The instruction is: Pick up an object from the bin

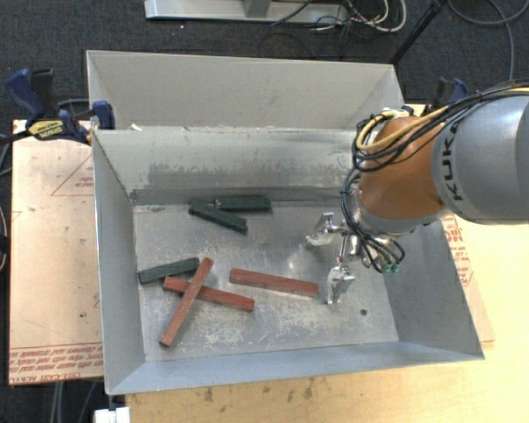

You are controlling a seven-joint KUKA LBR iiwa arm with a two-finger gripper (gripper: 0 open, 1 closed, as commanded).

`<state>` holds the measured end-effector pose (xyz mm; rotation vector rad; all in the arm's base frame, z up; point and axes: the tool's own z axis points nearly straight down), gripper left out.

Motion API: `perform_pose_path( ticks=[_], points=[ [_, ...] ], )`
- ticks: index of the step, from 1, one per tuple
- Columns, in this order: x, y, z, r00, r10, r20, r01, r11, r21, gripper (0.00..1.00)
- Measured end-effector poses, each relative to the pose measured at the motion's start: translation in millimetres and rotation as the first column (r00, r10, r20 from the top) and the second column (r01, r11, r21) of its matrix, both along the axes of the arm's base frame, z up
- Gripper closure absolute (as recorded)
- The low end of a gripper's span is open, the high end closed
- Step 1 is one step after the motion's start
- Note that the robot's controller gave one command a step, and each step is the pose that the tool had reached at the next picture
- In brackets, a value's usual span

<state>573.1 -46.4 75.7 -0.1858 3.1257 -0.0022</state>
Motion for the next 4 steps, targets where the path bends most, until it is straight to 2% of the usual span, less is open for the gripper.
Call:
perform_pose_path(
  ticks=[1, 2, 3, 4],
  points=[
    [0.2, 6, 8, 0.997, 0.075, -0.005, -0.075, 0.997, -0.001, 0.00],
    [2.6, 76, 8, 0.998, 0.067, -0.002, -0.067, 0.998, 0.003, 1.00],
    [2.6, 76, 8, 0.998, 0.067, -0.002, -0.067, 0.998, 0.003, 1.00],
    [-11.7, 78, 143, 0.983, 0.182, -0.007, -0.182, 0.983, 0.001, 1.00]
  ],
)
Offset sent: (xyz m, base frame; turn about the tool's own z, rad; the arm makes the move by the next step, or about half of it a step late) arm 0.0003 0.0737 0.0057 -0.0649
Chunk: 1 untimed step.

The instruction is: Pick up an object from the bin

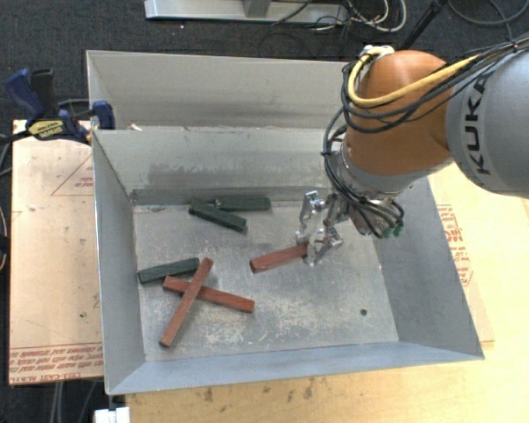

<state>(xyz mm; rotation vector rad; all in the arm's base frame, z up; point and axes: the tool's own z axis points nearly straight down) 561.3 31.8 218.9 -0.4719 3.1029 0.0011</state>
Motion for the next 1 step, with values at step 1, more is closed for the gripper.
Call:
perform_pose_path(
  ticks=[1],
  points=[
    [0.0, 0.0, 0.0, 1.000, 0.000, 0.000, 0.000, 1.000, 0.000, 1.00]
  ],
)
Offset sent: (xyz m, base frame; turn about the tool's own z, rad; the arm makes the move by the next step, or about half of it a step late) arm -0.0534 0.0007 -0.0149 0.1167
